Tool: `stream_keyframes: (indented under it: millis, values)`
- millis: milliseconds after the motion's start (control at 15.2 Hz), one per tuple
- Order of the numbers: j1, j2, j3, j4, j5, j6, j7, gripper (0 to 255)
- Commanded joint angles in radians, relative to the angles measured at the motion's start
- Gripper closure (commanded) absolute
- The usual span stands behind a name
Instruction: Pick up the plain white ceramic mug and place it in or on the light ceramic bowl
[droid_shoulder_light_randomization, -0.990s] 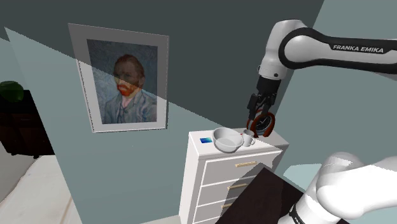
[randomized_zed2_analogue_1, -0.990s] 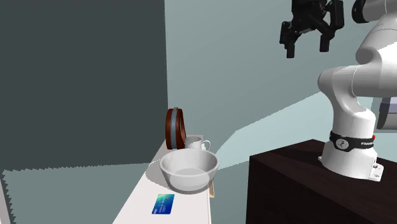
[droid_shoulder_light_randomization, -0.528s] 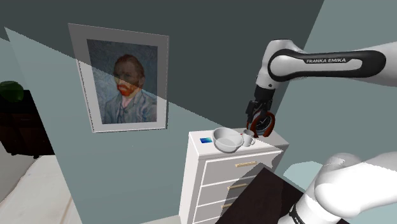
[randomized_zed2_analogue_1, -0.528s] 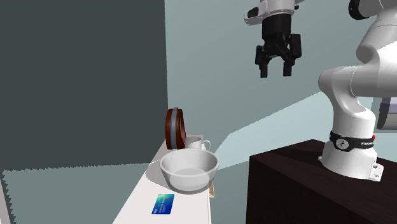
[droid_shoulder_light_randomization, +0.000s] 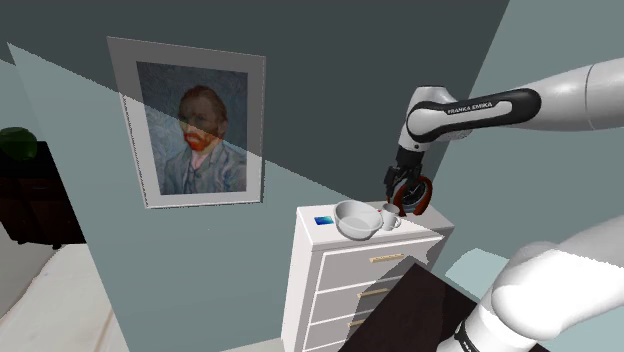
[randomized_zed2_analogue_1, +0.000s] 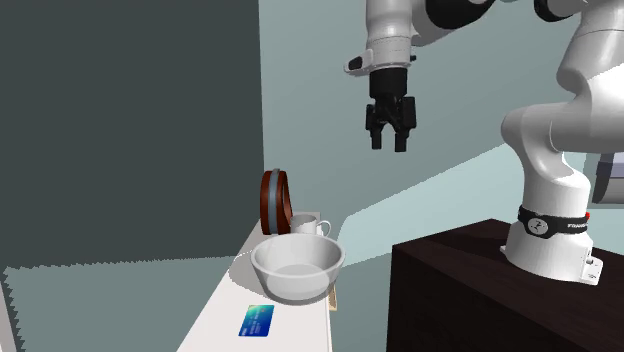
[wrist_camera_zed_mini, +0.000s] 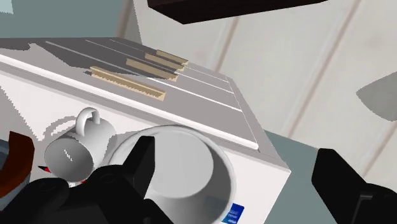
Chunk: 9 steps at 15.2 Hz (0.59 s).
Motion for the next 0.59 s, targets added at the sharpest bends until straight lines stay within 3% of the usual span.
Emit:
stream_keyframes:
  millis: [0,528]
  values:
    - [-0.012,0.061,-0.034,0.010,-0.003,0.053,-0.034,0]
    - [-0.042,0.338,-0.145,0.115,0.062,0.223,-0.179,0]
